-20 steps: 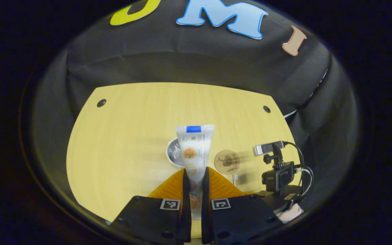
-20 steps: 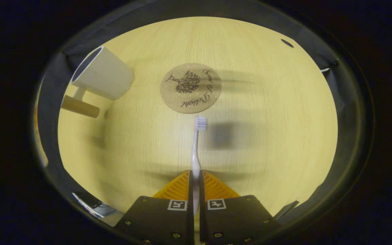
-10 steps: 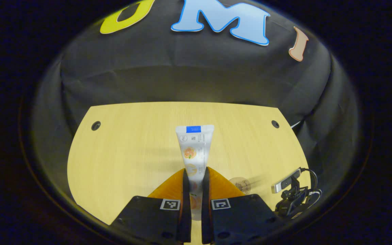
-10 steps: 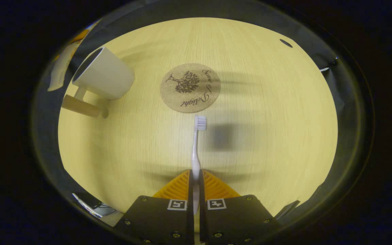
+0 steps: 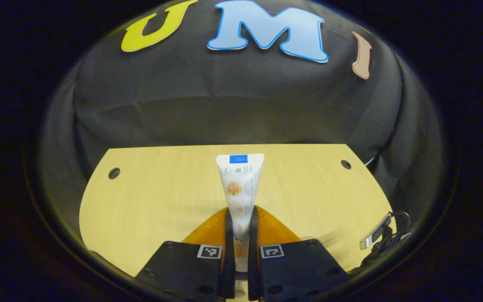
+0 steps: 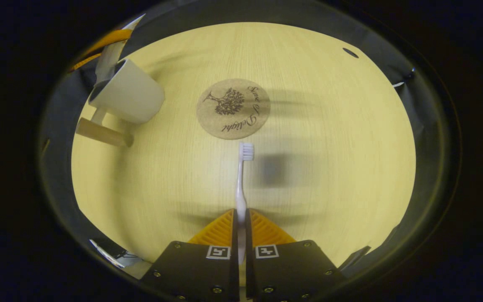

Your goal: Put the toothbrush and toothpaste on the desktop into the cup, then pick up the cup and place it on the coaster on the desktop.

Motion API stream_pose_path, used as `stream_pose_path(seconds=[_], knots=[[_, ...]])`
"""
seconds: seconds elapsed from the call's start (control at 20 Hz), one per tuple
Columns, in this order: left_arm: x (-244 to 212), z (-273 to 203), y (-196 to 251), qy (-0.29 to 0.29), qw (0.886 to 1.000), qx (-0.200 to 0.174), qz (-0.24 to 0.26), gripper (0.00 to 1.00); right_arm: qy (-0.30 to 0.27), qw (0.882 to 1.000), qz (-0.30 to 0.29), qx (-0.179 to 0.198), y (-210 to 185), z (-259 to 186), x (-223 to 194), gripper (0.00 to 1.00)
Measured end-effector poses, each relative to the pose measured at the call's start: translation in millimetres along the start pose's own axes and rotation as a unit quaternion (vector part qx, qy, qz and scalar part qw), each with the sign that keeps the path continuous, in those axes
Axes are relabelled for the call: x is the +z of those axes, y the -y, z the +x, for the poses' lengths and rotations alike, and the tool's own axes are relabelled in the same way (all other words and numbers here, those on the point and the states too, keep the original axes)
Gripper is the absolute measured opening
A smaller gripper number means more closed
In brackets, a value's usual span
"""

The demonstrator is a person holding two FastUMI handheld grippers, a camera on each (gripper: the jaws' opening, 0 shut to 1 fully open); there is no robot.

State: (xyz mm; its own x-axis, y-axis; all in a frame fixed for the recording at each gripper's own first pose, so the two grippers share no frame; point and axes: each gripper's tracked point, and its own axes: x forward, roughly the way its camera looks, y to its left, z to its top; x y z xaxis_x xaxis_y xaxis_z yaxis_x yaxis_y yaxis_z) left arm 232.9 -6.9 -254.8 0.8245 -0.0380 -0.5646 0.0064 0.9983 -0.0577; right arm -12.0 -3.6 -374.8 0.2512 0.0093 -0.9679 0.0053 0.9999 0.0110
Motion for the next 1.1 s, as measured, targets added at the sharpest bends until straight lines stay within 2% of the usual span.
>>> stream_pose_path(seconds=[0.2, 0.45, 0.5, 0.55, 0.7, 0.75, 1.05, 1.1], knots=[[0, 1, -1, 0.027, 0.999, 0.008, 0.015, 0.19, 0.000, 1.000, 0.001, -0.001, 0, 0, 0, 0.07], [-11, -4, -2, 0.015, 1.000, -0.004, 0.003, 0.35, 0.002, 1.000, 0.002, -0.002, 0, 0, 1, 0.07], [-11, -6, -2, 0.017, 1.000, -0.006, -0.002, 0.31, 0.002, 1.000, 0.001, -0.003, 0, 0, 0, 0.07], [-11, -7, 1, 0.020, 1.000, -0.010, -0.007, 0.36, 0.003, 1.000, 0.001, -0.003, 0, 0, 1, 0.07], [-9, -15, 2, 0.026, 1.000, -0.013, -0.006, 0.73, 0.006, 1.000, 0.001, -0.004, 0, -1, 1, 0.07], [-8, -17, 1, 0.029, 1.000, -0.011, -0.004, 0.78, 0.009, 1.000, 0.002, -0.004, 0, 0, 2, 0.07], [9, -43, 1, 0.061, 0.998, -0.013, 0.012, 0.78, 0.027, 0.999, 0.019, 0.009, -2, -1, 0, 0.07], [10, -50, -1, 0.068, 0.998, -0.012, 0.015, 0.76, 0.029, 0.999, 0.027, 0.014, -2, -1, 0, 0.07]])
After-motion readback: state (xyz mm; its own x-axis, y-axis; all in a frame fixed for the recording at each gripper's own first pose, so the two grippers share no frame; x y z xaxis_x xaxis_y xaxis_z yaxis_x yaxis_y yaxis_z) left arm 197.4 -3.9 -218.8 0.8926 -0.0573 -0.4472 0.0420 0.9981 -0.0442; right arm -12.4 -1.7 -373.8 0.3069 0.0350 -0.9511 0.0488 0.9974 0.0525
